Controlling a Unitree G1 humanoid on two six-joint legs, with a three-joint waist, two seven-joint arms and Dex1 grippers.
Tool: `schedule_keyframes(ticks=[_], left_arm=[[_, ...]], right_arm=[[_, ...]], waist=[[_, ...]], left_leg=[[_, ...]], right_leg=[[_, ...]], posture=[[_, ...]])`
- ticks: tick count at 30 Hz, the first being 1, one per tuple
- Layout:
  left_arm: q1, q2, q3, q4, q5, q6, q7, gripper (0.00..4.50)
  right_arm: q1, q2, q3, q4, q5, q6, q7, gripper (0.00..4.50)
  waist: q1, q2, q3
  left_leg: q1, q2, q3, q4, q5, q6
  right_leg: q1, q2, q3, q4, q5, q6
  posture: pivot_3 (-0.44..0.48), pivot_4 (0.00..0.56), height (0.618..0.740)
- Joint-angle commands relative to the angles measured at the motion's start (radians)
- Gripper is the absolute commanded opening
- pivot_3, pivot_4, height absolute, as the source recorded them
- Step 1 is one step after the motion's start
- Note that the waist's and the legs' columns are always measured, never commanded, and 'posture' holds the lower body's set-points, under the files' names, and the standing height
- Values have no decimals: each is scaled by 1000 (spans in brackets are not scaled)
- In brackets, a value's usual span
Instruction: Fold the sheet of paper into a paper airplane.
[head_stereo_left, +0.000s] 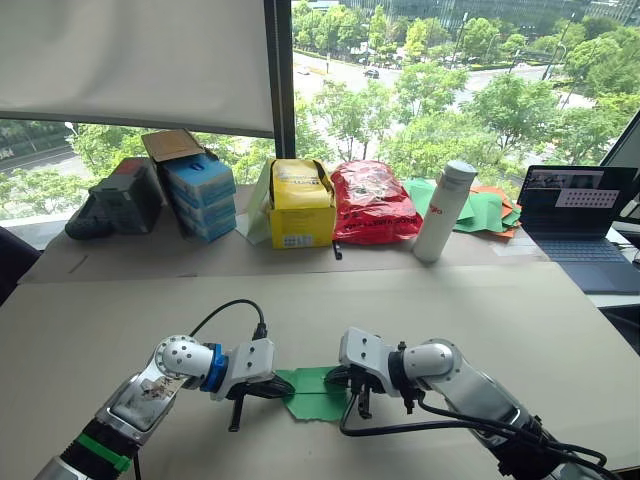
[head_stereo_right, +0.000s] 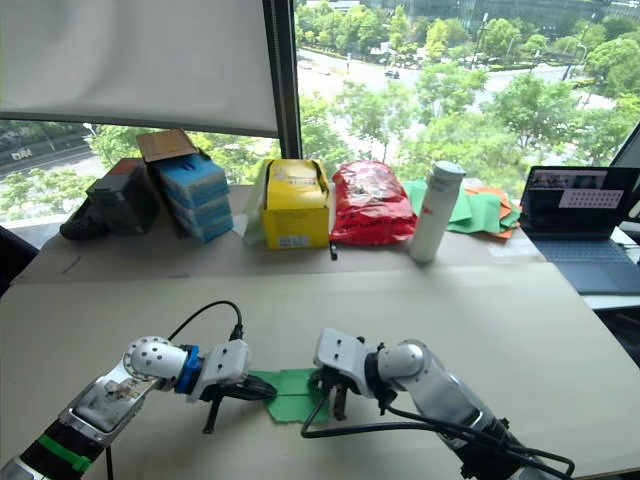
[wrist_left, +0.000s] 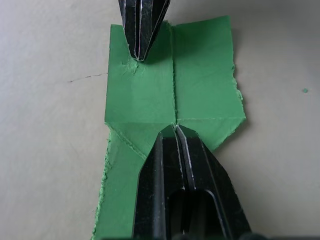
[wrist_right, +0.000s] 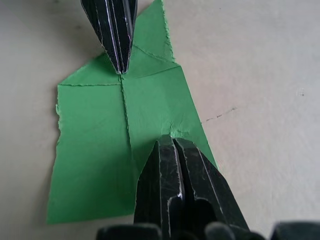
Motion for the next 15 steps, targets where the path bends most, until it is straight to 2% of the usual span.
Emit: schedule_keyframes(ticks=[1,4,10,15], left_arm=[[-18,-33,-36,45,44,18,18,0],[-25,-65,-35,30,22,40,19,0],[-41,-129,-65,35,48,60,52,0],[-23,-131,-96,67,100,45,66,0]], right_arm=[[13,-29,63,84,-87,8,-9,15],[15,-30,67,72,-82,38,4,15],[30,-33,69,37,-74,60,12,15],[29,-30,69,25,-79,79,14,15]], waist=[[1,0,0],[3,0,0],[3,-1,-1],[4,-1,-1]], left_leg=[[2,0,0,0,0,0],[6,0,-1,0,0,0],[5,0,-1,0,0,0],[5,0,-1,0,0,1]], right_leg=[[0,0,0,0,0,0],[2,0,0,0,0,0],[1,-1,2,1,0,0],[1,-2,5,0,0,0]], posture=[[0,150,740],[0,150,740],[0,150,740],[0,150,740]])
